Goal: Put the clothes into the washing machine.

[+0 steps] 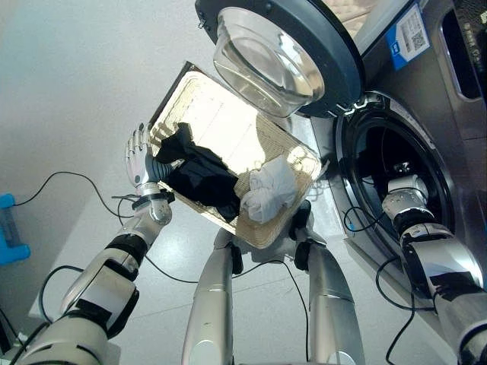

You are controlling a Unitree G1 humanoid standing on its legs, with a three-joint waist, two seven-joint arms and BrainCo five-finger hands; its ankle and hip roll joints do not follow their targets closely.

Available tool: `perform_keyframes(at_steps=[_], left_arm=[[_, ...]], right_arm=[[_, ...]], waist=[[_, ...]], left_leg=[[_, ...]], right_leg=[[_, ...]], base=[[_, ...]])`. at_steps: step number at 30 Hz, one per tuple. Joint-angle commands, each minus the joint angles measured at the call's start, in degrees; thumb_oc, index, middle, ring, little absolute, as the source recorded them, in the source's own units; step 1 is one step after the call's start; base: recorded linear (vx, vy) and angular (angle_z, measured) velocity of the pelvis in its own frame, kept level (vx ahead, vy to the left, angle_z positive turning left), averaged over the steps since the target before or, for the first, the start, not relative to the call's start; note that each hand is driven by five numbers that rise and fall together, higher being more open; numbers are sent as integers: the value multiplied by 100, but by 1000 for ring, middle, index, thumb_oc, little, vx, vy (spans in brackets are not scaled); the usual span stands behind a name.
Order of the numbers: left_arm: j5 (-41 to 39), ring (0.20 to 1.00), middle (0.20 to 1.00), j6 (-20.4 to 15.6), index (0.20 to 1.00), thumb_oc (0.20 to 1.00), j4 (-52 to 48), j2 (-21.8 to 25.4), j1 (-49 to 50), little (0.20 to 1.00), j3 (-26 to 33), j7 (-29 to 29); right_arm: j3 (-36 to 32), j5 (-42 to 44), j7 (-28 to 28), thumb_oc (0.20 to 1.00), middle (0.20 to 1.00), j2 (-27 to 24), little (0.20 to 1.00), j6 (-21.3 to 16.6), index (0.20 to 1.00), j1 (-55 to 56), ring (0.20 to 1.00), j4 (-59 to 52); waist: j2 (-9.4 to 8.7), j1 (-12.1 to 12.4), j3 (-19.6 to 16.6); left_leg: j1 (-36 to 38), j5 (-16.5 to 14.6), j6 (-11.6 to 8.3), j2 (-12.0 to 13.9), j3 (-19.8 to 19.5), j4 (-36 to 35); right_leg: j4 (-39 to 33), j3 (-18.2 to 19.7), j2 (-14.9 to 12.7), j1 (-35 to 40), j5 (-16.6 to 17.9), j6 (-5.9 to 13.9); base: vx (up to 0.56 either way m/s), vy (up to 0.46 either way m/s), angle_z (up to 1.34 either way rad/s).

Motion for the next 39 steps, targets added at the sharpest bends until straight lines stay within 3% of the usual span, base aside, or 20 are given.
perform_keyframes(at_steps=[1,5,15,19,20,22,23,24,26,31,32,35,39], left_arm=[[919,1000,1000,467,1000,1000,213,-102,-330,1000,-158,3],[1975,1000,1000,822,1000,1000,442,115,-522,1000,-909,-83],[2969,1000,1000,583,1000,1000,703,354,-669,1000,-2021,-586],[3060,1000,1000,579,1000,1000,712,338,-708,1000,-2171,-676],[3082,1000,1000,515,1000,1000,758,298,-788,1000,-2385,-849],[3082,1000,1000,515,1000,1000,758,298,-788,1000,-2385,-849],[2922,1000,1000,376,1000,1000,717,261,-968,1000,-2771,-1377],[2922,1000,1000,376,1000,1000,717,261,-968,1000,-2771,-1377],[2516,1000,1000,422,1000,1000,554,232,-1159,1000,-3123,-2623],[2390,1000,1000,457,1000,1000,530,220,-1187,1000,-3206,-2957],[2316,1000,1000,559,1000,1000,482,234,-1318,1000,-3328,-3522],[2308,1000,1000,691,1000,1000,570,231,-1501,1000,-3469,-4154],[2340,1000,1000,751,1000,1000,662,221,-1583,1000,-3568,-4633]], right_arm=[[9,404,235,1000,1000,-343,1000,144,1000,41,1000,83],[250,348,558,1000,1000,-258,1000,216,1000,84,1000,115],[638,-161,795,1000,1000,-256,1000,174,1000,147,1000,70],[678,-111,884,1000,1000,-255,1000,169,1000,133,1000,59],[735,265,1316,1000,1000,-255,1000,238,1000,74,1000,51],[735,265,1316,1000,1000,-255,1000,238,1000,74,1000,51],[806,455,1579,1000,1000,-191,1000,242,1000,27,1000,-114],[806,455,1579,1000,1000,-191,1000,242,1000,27,1000,-114],[804,553,1533,1000,1000,-37,1000,69,1000,111,1000,-417],[784,523,1521,1000,1000,10,1000,-7,1000,120,1000,-440],[733,548,1471,1000,1000,70,1000,-93,1000,136,1000,-501],[666,670,1542,1000,1000,96,1000,-136,1000,130,1000,-431],[616,863,1679,1000,1000,97,1000,-131,1000,131,1000,-324]], waist=[[389,-132,-142],[453,-205,-142],[580,-352,-142],[589,-364,-142],[598,-382,-142],[598,-382,-142],[598,-447,-142],[598,-447,-142],[540,-515,-142],[516,-528,-142],[456,-541,-142],[384,-549,-142],[329,-537,-142]], left_leg=[[12,-772,-227,-324,298,382],[22,-711,-255,-322,401,285],[7,-663,-290,-308,593,238],[0,-660,-293,-310,610,236],[-10,-654,-297,-309,623,228],[-10,-654,-297,-309,623,228],[-64,-633,-307,-302,670,220],[-64,-633,-307,-302,670,220],[-134,-600,-323,-282,702,200],[-158,-596,-322,-268,708,205],[-225,-579,-315,-237,706,201],[-315,-556,-317,-192,696,197],[-376,-543,-320,-170,672,197]], right_leg=[[32,-346,-157,43,36,734],[-96,-312,-146,27,97,746],[-284,-215,-117,3,165,740],[-306,-209,-112,4,170,736],[-331,-198,-102,4,174,733],[-331,-198,-102,4,174,733],[-352,-172,-80,-50,182,736],[-352,-172,-80,-50,182,736],[-399,-148,-47,-102,225,760],[-419,-146,-42,-110,242,766],[-432,-148,-25,-157,286,786],[-441,-181,-22,-224,336,817],[-465,-211,-29,-251,378,830]], base=[[-9,66,-1],[-9,74,-10],[5,54,-7],[0,0,0],[0,0,0],[3,15,0],[5,31,0],[7,32,-3],[1,-8,-9],[-1,-14,-2],[-9,-78,-3],[-11,-76,4],[-7,-57,6]])
